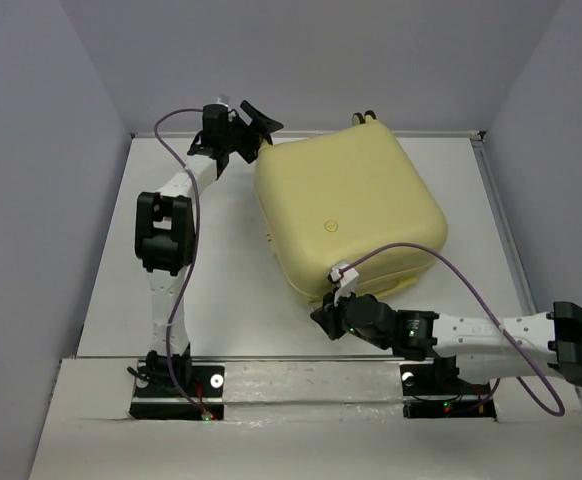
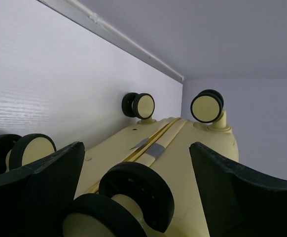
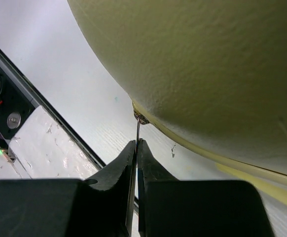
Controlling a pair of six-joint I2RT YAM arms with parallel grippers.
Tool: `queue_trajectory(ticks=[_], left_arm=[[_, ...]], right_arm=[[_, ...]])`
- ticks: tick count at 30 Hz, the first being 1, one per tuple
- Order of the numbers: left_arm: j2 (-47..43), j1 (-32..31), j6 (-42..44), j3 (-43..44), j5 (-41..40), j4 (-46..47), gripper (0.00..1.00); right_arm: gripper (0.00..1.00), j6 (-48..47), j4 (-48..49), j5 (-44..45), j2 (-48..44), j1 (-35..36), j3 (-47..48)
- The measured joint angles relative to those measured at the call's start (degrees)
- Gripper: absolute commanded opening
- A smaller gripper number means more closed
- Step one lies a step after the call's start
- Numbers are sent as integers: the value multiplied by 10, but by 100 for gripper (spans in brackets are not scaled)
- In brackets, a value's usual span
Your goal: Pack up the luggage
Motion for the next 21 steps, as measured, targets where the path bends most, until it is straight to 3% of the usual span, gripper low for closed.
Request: queue_trajectory(ticks=[3,6,7,8,16,21], left_arm=[[22,1,-22,26,7,-2,75],[28,1,-41,30,12,4,24],[28,1,-45,28,12,12,11],[27,2,-52,16,11,30,6],[-91,38,-84,-217,-20,191,6],[-269,148,-70,-431,-50,217,6]], right_arm=[[7,0,6,0,4,0,0],[7,2,7,1,5,0,0],[7,3,7,2,5,0,0],[7,3,7,2,3,-1,0],[7,-12,-21,-30,-34,-30,-11],[7,-27,-10,-99,-37,-98,-8]])
